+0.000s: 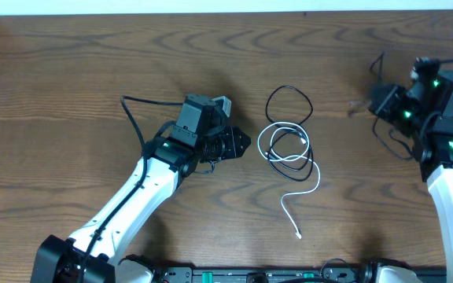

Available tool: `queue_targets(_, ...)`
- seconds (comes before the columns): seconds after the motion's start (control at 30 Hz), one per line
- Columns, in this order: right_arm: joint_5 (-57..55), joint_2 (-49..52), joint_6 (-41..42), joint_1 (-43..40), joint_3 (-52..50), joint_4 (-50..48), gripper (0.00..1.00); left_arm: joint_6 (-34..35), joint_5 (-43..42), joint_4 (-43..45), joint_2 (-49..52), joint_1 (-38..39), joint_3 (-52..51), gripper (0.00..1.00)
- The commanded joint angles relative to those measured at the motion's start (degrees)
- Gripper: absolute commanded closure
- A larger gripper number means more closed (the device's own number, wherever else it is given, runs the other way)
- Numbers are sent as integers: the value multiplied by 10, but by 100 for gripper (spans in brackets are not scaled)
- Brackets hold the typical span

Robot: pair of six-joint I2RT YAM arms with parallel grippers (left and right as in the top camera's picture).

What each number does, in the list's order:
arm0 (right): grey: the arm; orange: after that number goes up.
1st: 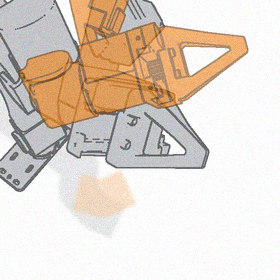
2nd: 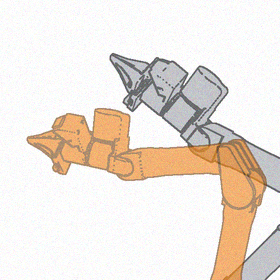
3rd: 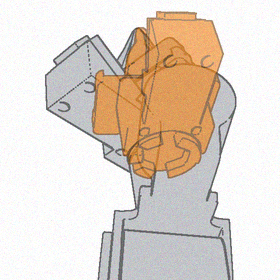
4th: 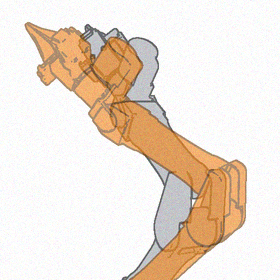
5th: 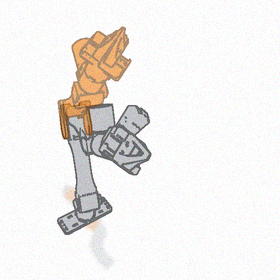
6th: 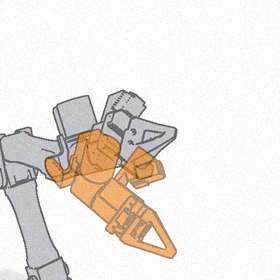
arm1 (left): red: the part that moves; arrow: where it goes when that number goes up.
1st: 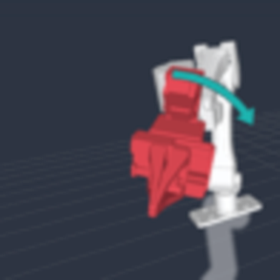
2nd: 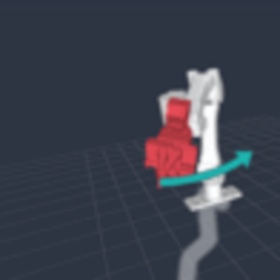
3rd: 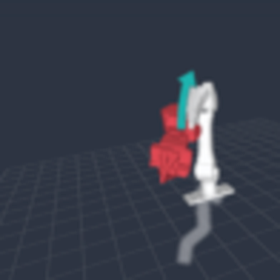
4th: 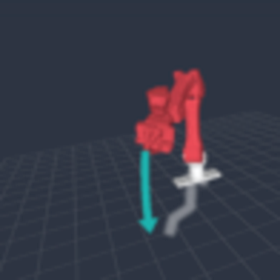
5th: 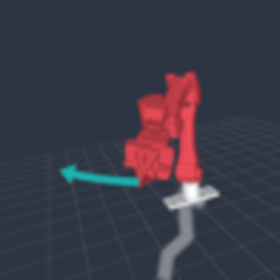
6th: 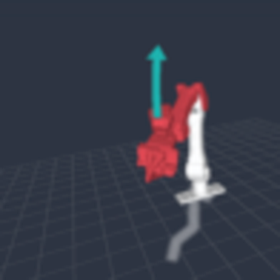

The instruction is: Untangle cables

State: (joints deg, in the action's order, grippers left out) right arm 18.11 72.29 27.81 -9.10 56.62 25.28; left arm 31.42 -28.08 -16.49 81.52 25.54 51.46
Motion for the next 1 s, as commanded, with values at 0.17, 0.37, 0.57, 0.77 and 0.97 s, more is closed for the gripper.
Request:
queue_targets(0.17,-495,1,-35,-77,3,103,99,-10,7,0,4,-2,3,63)
queue_targets(0.37,-546,1,-36,-148,3,89,99,-10,7,0,4,-2,3,63)
queue_targets(0.57,-441,1,-17,-208,3,50,43,-10,7,0,4,-2,3,63)
queue_targets(0.77,-148,5,-27,-200,3,50,42,-10,7,0,4,-2,3,63)
queue_targets(0.97,42,24,-108,-144,3,98,39,-10,7,0,4,-2,3,63)
